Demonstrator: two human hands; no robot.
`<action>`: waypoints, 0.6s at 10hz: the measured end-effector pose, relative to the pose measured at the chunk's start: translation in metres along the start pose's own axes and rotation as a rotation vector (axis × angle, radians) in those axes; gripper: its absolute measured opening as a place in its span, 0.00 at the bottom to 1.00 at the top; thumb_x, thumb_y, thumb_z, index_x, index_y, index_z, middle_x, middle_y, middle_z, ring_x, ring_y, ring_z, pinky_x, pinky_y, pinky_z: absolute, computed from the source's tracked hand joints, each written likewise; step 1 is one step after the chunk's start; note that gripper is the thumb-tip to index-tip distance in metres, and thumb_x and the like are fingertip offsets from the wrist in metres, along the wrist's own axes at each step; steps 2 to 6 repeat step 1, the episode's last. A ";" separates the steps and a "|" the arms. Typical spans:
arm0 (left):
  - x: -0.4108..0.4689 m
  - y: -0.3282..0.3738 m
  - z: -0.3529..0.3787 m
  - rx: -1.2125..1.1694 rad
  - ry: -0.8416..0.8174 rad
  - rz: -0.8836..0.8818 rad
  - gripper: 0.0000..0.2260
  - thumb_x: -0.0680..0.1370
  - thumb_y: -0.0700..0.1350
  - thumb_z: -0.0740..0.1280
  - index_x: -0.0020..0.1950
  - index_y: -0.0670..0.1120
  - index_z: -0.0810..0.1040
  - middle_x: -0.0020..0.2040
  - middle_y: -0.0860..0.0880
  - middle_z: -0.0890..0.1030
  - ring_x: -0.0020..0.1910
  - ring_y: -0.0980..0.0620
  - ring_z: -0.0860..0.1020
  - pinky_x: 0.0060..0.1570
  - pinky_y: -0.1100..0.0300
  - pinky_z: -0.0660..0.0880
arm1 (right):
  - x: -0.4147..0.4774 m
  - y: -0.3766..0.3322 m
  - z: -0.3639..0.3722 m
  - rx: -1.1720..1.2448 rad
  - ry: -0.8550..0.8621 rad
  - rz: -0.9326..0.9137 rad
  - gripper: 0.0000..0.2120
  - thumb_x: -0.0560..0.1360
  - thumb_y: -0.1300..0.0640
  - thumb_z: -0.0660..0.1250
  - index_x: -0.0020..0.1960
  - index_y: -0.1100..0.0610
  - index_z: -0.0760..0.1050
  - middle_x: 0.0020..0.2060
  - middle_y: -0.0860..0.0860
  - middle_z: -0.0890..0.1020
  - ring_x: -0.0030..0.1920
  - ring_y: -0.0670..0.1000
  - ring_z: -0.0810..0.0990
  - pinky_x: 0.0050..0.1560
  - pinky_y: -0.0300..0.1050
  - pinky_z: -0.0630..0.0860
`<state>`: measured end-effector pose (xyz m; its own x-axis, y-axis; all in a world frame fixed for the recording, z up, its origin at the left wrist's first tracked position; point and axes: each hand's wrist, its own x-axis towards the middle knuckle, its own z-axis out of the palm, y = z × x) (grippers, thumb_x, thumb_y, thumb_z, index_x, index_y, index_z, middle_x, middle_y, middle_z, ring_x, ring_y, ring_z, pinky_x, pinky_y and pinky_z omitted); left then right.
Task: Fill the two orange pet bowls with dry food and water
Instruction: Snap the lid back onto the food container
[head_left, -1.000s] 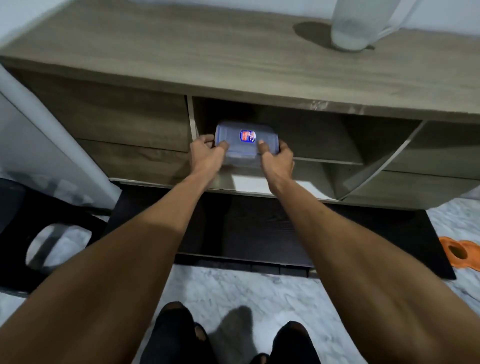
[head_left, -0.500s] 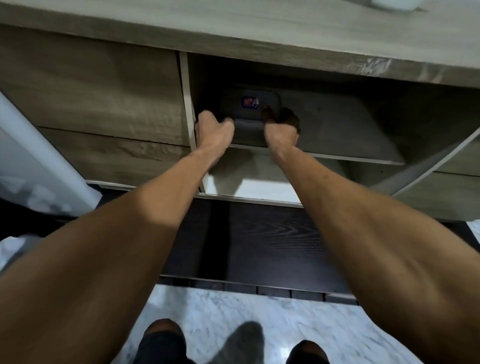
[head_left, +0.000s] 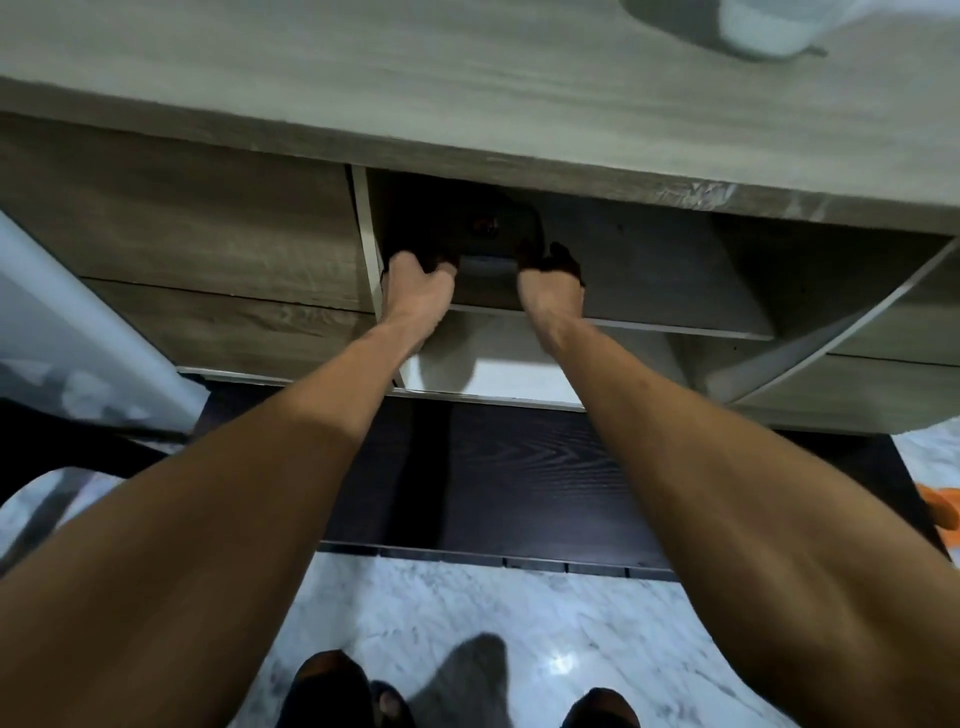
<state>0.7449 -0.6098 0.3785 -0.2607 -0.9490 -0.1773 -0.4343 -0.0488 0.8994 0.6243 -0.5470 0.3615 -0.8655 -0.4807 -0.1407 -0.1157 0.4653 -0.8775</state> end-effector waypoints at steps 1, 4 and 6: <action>-0.024 -0.002 -0.019 -0.118 -0.088 -0.076 0.27 0.78 0.47 0.68 0.74 0.38 0.65 0.70 0.40 0.72 0.70 0.44 0.71 0.70 0.55 0.66 | -0.044 0.004 -0.032 0.061 -0.004 0.076 0.21 0.79 0.51 0.64 0.65 0.64 0.75 0.60 0.61 0.81 0.62 0.60 0.78 0.60 0.45 0.71; -0.024 -0.002 -0.019 -0.118 -0.088 -0.076 0.27 0.78 0.47 0.68 0.74 0.38 0.65 0.70 0.40 0.72 0.70 0.44 0.71 0.70 0.55 0.66 | -0.044 0.004 -0.032 0.061 -0.004 0.076 0.21 0.79 0.51 0.64 0.65 0.64 0.75 0.60 0.61 0.81 0.62 0.60 0.78 0.60 0.45 0.71; -0.024 -0.002 -0.019 -0.118 -0.088 -0.076 0.27 0.78 0.47 0.68 0.74 0.38 0.65 0.70 0.40 0.72 0.70 0.44 0.71 0.70 0.55 0.66 | -0.044 0.004 -0.032 0.061 -0.004 0.076 0.21 0.79 0.51 0.64 0.65 0.64 0.75 0.60 0.61 0.81 0.62 0.60 0.78 0.60 0.45 0.71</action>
